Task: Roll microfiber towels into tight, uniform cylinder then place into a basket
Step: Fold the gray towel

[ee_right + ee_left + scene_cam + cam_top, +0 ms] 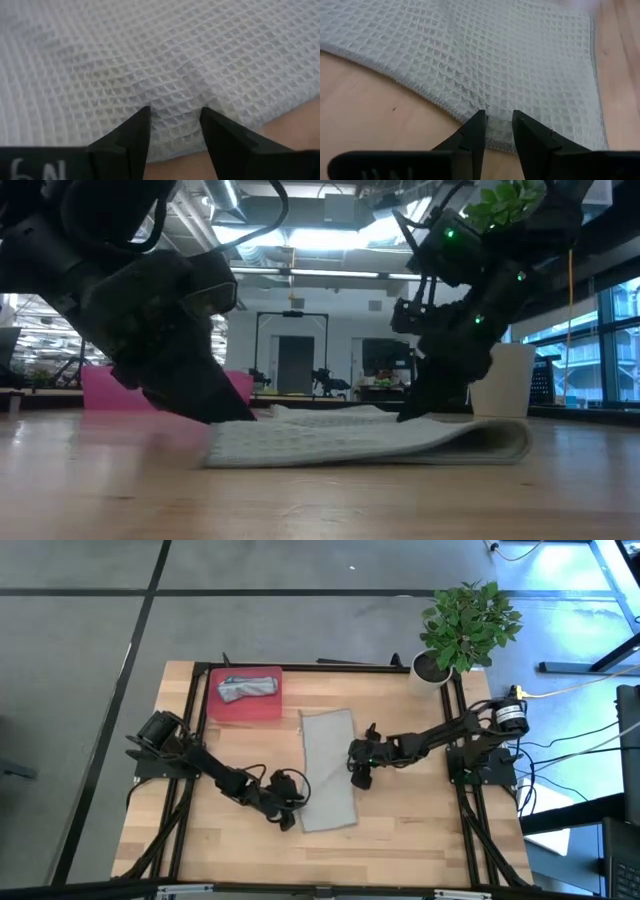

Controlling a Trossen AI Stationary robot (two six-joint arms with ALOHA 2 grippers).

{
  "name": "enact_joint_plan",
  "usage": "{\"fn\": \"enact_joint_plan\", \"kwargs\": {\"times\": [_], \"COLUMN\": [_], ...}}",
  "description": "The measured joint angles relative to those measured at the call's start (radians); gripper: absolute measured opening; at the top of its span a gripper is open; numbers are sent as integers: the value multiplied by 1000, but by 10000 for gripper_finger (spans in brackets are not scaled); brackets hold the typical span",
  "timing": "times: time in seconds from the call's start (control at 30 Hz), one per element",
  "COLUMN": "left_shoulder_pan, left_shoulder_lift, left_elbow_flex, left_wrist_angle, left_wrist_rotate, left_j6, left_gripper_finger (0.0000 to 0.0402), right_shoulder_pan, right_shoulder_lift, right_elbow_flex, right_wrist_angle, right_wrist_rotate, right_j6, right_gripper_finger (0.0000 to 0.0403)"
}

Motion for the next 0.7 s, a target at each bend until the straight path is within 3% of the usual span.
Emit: {"fn": "enact_joint_plan", "kwargs": {"times": [0.27,0.43,0.7], "left_shoulder_pan": [-4,-25,-35], "left_shoulder_lift": [-134,-165,-167], "left_elbow_flex": [-3,-4,-4], "left_wrist_angle": [-51,-65,-62], "left_wrist_rotate": [2,-7,-14], "left_j6": [167,260,266], "left_gripper_finger": [94,94,94], "right_shoulder_pan": [110,245,397], "right_shoulder_lift": [-170,-164,-41], "right_elbow_flex": [60,64,64], "right_wrist_angle": [-199,-158,75], "right_wrist_rotate": [-32,-135,-123], "right_j6": [-225,-326,-359], "right_gripper_finger": [177,177,177]}}
